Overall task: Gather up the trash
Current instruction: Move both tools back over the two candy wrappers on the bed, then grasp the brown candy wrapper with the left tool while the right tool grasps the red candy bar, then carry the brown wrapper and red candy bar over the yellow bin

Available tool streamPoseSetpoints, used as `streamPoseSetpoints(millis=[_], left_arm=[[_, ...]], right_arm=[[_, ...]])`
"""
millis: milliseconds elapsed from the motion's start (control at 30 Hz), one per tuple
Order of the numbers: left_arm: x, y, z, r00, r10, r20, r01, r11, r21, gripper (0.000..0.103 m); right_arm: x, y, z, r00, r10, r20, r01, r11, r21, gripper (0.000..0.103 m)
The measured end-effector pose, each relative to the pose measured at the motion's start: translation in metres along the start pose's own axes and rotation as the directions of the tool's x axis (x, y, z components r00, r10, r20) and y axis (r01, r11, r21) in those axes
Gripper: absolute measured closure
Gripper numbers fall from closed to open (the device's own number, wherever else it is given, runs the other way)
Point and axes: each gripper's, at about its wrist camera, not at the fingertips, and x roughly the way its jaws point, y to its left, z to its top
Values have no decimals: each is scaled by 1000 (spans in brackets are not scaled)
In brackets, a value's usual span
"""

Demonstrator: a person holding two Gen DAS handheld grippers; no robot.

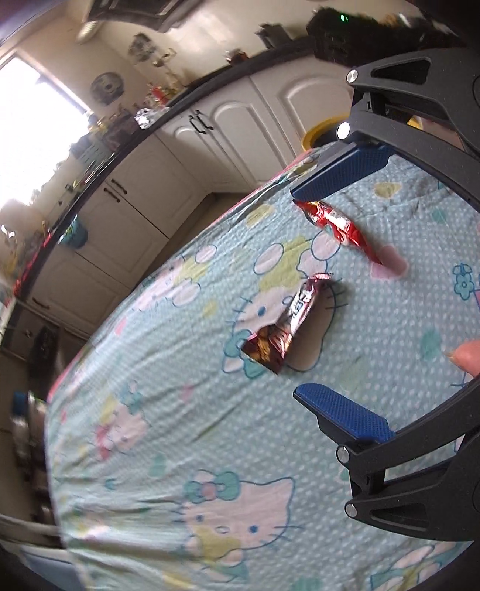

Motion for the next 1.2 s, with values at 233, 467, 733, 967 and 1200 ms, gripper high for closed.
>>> streamPoseSetpoints(millis=[233, 467, 733, 967, 1200], left_arm=[[21, 20, 8, 998, -27, -61, 20, 994, -111, 32], [31, 16, 15, 997, 20, -71, -29, 992, -120, 38], [41, 9, 19, 984, 165, -73, -168, 984, -51, 76], [34, 17, 19, 983, 173, -67, -175, 984, -22, 91], [15, -10, 7, 992, 118, -32, -117, 992, 53, 93]], right_arm=[[30, 8, 11, 999, -1, -55, 2, 1000, 21, 55], [44, 5, 17, 998, -17, -68, 20, 999, 44, 66], [48, 10, 14, 998, -38, -60, 37, 999, -10, 84], [32, 3, 4, 999, -29, -29, 28, 999, -20, 89], [-3, -13, -1, 999, -35, 40, 36, 999, -12, 92]])
